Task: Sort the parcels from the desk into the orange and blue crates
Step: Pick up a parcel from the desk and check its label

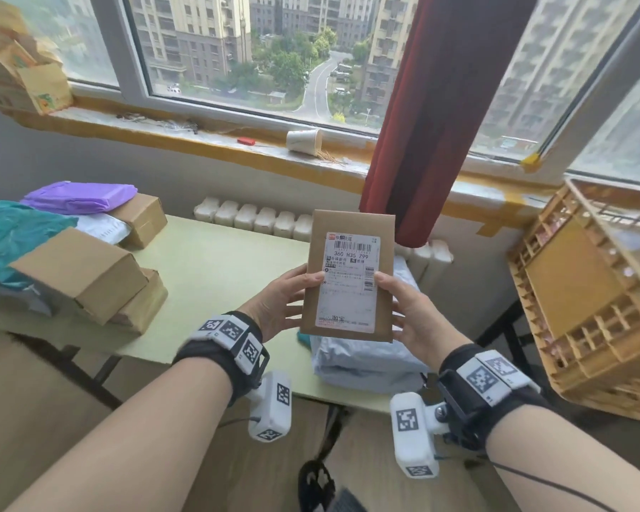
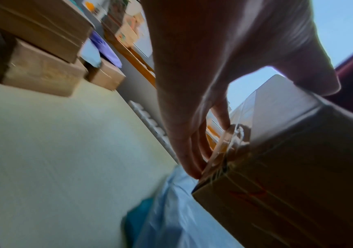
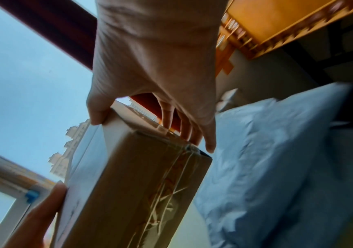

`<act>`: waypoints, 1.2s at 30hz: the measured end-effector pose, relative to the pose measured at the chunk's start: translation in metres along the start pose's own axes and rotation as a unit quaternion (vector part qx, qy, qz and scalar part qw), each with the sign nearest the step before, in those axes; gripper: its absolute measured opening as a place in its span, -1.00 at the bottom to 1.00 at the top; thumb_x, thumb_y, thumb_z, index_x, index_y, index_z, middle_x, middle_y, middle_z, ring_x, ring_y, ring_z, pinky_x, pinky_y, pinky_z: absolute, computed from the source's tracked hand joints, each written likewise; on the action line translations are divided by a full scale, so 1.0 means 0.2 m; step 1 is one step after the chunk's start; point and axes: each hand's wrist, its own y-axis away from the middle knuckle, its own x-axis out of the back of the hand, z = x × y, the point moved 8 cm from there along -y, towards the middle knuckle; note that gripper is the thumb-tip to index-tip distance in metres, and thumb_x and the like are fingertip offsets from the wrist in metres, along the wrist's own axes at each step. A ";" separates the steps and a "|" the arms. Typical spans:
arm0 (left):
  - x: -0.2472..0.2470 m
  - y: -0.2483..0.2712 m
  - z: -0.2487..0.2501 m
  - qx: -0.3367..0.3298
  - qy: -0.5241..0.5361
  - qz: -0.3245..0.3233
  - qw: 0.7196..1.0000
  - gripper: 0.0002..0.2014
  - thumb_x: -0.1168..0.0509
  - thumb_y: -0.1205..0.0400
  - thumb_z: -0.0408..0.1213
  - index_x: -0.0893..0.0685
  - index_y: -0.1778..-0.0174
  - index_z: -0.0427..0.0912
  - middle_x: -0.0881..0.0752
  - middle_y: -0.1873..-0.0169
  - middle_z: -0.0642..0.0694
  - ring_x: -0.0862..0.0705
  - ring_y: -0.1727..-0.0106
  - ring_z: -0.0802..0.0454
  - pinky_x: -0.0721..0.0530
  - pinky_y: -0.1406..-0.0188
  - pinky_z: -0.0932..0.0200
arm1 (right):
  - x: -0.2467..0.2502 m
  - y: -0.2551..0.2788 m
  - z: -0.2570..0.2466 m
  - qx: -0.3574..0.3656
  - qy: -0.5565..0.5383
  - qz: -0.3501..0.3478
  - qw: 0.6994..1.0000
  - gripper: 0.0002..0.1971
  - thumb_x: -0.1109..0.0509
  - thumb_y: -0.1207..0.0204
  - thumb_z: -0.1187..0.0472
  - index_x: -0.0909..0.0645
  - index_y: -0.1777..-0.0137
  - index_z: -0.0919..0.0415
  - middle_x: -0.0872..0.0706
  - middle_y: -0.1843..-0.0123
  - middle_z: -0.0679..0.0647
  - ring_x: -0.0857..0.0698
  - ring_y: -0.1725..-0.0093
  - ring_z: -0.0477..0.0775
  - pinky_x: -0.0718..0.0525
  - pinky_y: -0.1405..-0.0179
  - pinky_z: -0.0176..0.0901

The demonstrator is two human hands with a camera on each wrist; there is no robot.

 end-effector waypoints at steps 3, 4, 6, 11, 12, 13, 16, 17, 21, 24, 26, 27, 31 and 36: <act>-0.23 0.00 -0.02 0.006 -0.017 -0.040 0.999 -0.52 -0.39 -0.40 0.08 -0.67 -0.26 0.14 -0.75 -0.08 -0.07 -0.72 -0.10 -0.05 -0.70 0.07 0.06 | 0.21 0.13 0.03 0.002 -0.010 0.049 0.999 -0.39 -0.51 -0.37 -0.26 -0.63 -0.34 0.05 -0.78 -0.22 0.09 -0.71 -0.22 0.18 -0.70 -0.18 0.15; -0.29 0.00 -0.02 0.003 -0.023 -0.053 0.998 -0.52 -0.39 -0.40 0.08 -0.67 -0.27 0.14 -0.76 -0.09 -0.06 -0.72 -0.12 -0.04 -0.71 0.04 0.06 | 0.27 0.17 0.04 0.001 -0.013 0.066 0.998 -0.30 -0.54 -0.27 -0.31 -0.62 -0.35 0.04 -0.77 -0.23 0.10 -0.71 -0.24 0.20 -0.67 -0.23 0.21; -0.43 -0.01 -0.01 -0.008 -0.038 -0.073 0.997 -0.54 -0.39 -0.41 0.08 -0.68 -0.26 0.15 -0.76 -0.11 -0.04 -0.72 -0.17 -0.04 -0.72 -0.06 0.02 | 0.39 0.26 0.04 0.009 -0.019 0.095 0.995 -0.32 -0.52 -0.29 -0.31 -0.62 -0.35 0.04 -0.79 -0.20 0.10 -0.71 -0.25 0.21 -0.61 -0.30 0.27; -0.80 -0.04 0.00 -0.009 -0.070 -0.127 0.989 -0.54 -0.39 -0.42 0.10 -0.66 -0.27 0.20 -0.74 -0.18 -0.02 -0.68 -0.25 -0.07 -0.66 -0.25 -0.09 | 0.71 0.47 0.04 0.020 -0.050 0.165 0.985 -0.53 -0.46 -0.51 -0.15 -0.63 -0.33 0.07 -0.81 -0.14 0.12 -0.74 -0.17 0.19 -0.68 -0.06 0.15; -0.88 -0.05 0.00 -0.006 -0.074 -0.136 0.988 -0.53 -0.39 -0.41 0.10 -0.65 -0.27 0.21 -0.74 -0.17 -0.02 -0.68 -0.24 -0.07 -0.65 -0.26 -0.09 | 0.78 0.52 0.04 0.022 -0.056 0.178 0.982 -0.54 -0.46 -0.51 -0.15 -0.63 -0.33 0.06 -0.81 -0.13 0.11 -0.74 -0.17 0.19 -0.68 -0.09 0.18; -0.95 -0.06 -0.01 -0.004 -0.077 -0.146 0.986 -0.54 -0.39 -0.41 0.11 -0.65 -0.26 0.21 -0.74 -0.16 -0.02 -0.69 -0.23 -0.07 -0.65 -0.26 -0.09 | 0.84 0.55 0.05 0.023 -0.061 0.189 0.980 -0.54 -0.46 -0.50 -0.16 -0.63 -0.33 0.04 -0.81 -0.13 0.10 -0.74 -0.18 0.19 -0.67 -0.17 0.23; -1.20 -0.07 -0.04 -0.004 -0.093 -0.179 0.979 -0.63 -0.38 -0.48 0.10 -0.67 -0.22 0.21 -0.78 -0.08 0.01 -0.74 -0.14 -0.02 -0.68 -0.20 -0.07 | 1.05 0.66 0.09 0.021 -0.078 0.214 0.974 -0.53 -0.46 -0.50 -0.18 -0.62 -0.34 0.01 -0.79 -0.17 0.10 -0.70 -0.21 0.19 -0.60 -0.28 0.31; -1.29 -0.07 -0.06 -0.004 -0.092 -0.191 0.977 -0.67 -0.36 -0.57 0.05 -0.65 -0.25 0.16 -0.81 -0.01 0.04 -0.77 -0.05 0.03 -0.72 -0.09 -0.01 | 1.12 0.70 0.11 0.020 -0.083 0.221 0.972 -0.53 -0.46 -0.50 -0.17 -0.61 -0.35 0.01 -0.78 -0.18 0.10 -0.69 -0.21 0.19 -0.62 -0.21 0.26; -1.65 -0.09 -0.11 0.010 -0.073 -0.242 0.967 -0.59 -0.32 -0.63 -0.12 -0.57 -0.41 -0.05 -0.80 -0.11 -0.03 -0.79 -0.10 0.02 -0.78 0.02 0.00 | 1.41 0.83 0.15 0.028 -0.106 0.249 0.962 -0.53 -0.46 -0.51 -0.16 -0.62 -0.36 0.02 -0.79 -0.18 0.10 -0.71 -0.19 0.18 -0.67 0.00 0.15; -1.90 -0.13 -0.17 0.023 -0.090 -0.251 0.964 -0.52 -0.41 -0.56 -0.02 -0.55 -0.42 0.09 -0.78 -0.18 0.01 -0.74 -0.20 -0.02 -0.63 -0.29 -0.20 | 1.66 0.92 0.19 0.034 -0.116 0.266 0.956 -0.53 -0.46 -0.51 -0.15 -0.62 -0.35 0.02 -0.80 -0.15 0.11 -0.73 -0.17 0.19 -0.70 -0.08 0.19; -2.06 -0.16 -0.20 0.025 -0.099 -0.244 0.964 -0.58 -0.36 -0.61 -0.02 -0.55 -0.41 0.15 -0.79 -0.14 0.06 -0.74 -0.19 0.00 -0.64 -0.23 -0.11 | 1.82 0.97 0.21 0.037 -0.124 0.273 0.953 -0.56 -0.46 -0.51 -0.15 -0.64 -0.33 0.02 -0.82 -0.13 0.11 -0.74 -0.17 0.19 -0.70 -0.17 0.23; -2.15 -0.17 -0.21 0.025 -0.103 -0.244 0.964 -0.57 -0.36 -0.60 -0.01 -0.55 -0.41 0.15 -0.79 -0.15 0.06 -0.73 -0.20 0.01 -0.64 -0.22 -0.09 | 1.90 1.00 0.22 0.042 -0.125 0.276 0.952 -0.57 -0.45 -0.51 -0.15 -0.65 -0.31 0.01 -0.82 -0.12 0.10 -0.75 -0.17 0.19 -0.69 -0.21 0.26; -2.49 -0.23 -0.22 0.012 -0.098 -0.249 0.964 -0.33 -0.53 -0.39 0.16 -0.53 -0.43 0.22 -0.76 -0.19 0.04 -0.69 -0.28 -0.07 -0.54 -0.38 -0.26 | 2.22 1.10 0.16 0.072 -0.114 0.282 0.950 -0.57 -0.44 -0.49 -0.18 -0.66 -0.28 -0.02 -0.83 -0.11 0.04 -0.75 -0.17 0.14 -0.70 -0.14 0.19; -2.89 -0.27 -0.07 -0.052 -0.121 -0.246 0.960 -0.34 -0.49 -0.36 0.25 -0.57 -0.37 0.15 -0.79 -0.12 0.05 -0.69 -0.27 -0.11 -0.55 -0.33 -0.27 | 2.59 1.19 -0.02 0.116 -0.091 0.285 0.947 -0.38 -0.48 -0.28 -0.29 -0.67 -0.30 -0.02 -0.83 -0.12 0.04 -0.73 -0.22 0.16 -0.63 -0.29 0.32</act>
